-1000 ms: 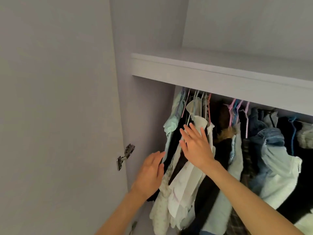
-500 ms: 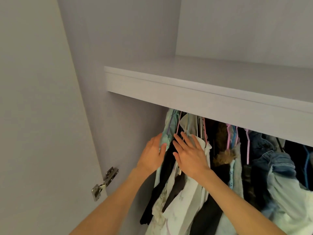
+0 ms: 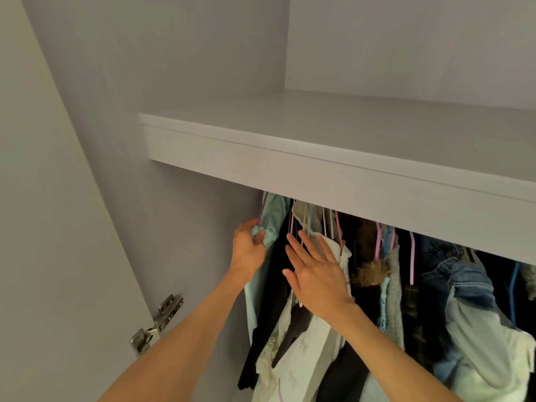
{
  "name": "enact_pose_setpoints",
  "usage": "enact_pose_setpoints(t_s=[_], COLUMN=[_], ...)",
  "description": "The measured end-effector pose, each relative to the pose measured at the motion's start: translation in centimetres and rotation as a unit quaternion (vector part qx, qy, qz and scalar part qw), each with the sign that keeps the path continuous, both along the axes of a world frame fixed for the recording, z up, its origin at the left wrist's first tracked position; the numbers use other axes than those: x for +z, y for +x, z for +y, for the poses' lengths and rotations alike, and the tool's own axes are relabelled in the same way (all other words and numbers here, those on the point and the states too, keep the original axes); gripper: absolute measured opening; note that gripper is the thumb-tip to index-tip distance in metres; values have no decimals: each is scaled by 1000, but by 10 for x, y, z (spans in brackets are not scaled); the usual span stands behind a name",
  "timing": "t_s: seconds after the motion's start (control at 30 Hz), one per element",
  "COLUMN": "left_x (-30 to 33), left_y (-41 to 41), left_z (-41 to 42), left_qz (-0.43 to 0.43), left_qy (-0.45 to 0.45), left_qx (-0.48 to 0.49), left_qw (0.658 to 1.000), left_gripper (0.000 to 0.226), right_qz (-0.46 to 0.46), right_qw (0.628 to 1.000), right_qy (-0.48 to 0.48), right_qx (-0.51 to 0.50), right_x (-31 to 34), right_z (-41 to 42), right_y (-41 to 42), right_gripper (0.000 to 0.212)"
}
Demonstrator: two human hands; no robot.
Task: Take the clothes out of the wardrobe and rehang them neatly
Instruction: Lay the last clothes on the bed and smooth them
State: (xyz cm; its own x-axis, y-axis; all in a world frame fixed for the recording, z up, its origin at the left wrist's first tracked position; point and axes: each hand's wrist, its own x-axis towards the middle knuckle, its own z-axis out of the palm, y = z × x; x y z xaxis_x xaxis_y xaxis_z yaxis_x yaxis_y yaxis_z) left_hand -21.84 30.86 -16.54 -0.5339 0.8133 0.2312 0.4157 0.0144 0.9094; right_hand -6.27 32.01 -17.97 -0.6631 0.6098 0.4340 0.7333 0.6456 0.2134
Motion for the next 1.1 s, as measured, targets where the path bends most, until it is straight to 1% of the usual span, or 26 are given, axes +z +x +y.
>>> enact_pose_setpoints(t_s=[0.1,0.23,0.37,0.43,0.5,0.53,0.6,0.63,0.67,0.73,0.77,0.83,0.87,0.9,0.97,1.0,1.03,1.1], left_x=[8,-5,-28,-35,-40,-43,-50,-55,-59,-67,-71,-78,-79,-81,-84,-86,-89,-92], left_y=[-4,-6,-18,-23,-27,-28,-31,-32,-33,-33,-34,-35,-34,-34,-36,-37,-39,-43], left_z=[-12,-46,-80,-98,-117,-128,-149,-159,-169,-188,-197,-215,-222,-231,-248,-258,-267,-284], left_qz=[-4,12,12,21,29,32,51,64,73,82,85,87,87,86,91,95,96,98], left_qy=[32,26,-23,-39,-44,-43,-35,-32,-30,-29,-28,-28,-32,-38,-48,-52,-53,-59], left_qx=[0,1,8,15,17,17,16,16,15,11,6,-13,-27,-41,-62,-66,-64,-40], left_qw=[999,1000,1000,999,998,998,998,997,997,996,996,996,995,995,993,992,992,993], left_gripper=[27,26,26,27,28,29,28,28,28,29,29,29,29,30,38,42,44,39], right_qz=[3,38,133,166,210,249,332,356,368,394,421,488,510,520,520,507,486,430], right_qw=[1000,999,989,982,965,947,892,859,836,793,755,656,624,606,597,608,628,676], right_qy=[3,-4,-42,-68,-133,-183,-301,-365,-406,-464,-502,-575,-592,-602,-611,-611,-608,-597], right_qx=[3,20,42,65,80,84,63,38,20,-7,-15,-16,-16,-12,-10,-17,-27,-46], right_x=[-1,-2,9,11,13,14,20,22,20,16,15,8,4,0,-6,-11,-16,-25], right_z=[0,0,-9,-18,-32,-42,-62,-69,-74,-85,-91,-106,-110,-117,-131,-138,-144,-153], right_y=[-1,-3,-21,-35,-53,-62,-82,-93,-103,-119,-125,-132,-132,-131,-128,-126,-124,-116], right_gripper=[52,51,45,42,35,30,30,34,35,29,24,15,13,12,14,18,22,30])
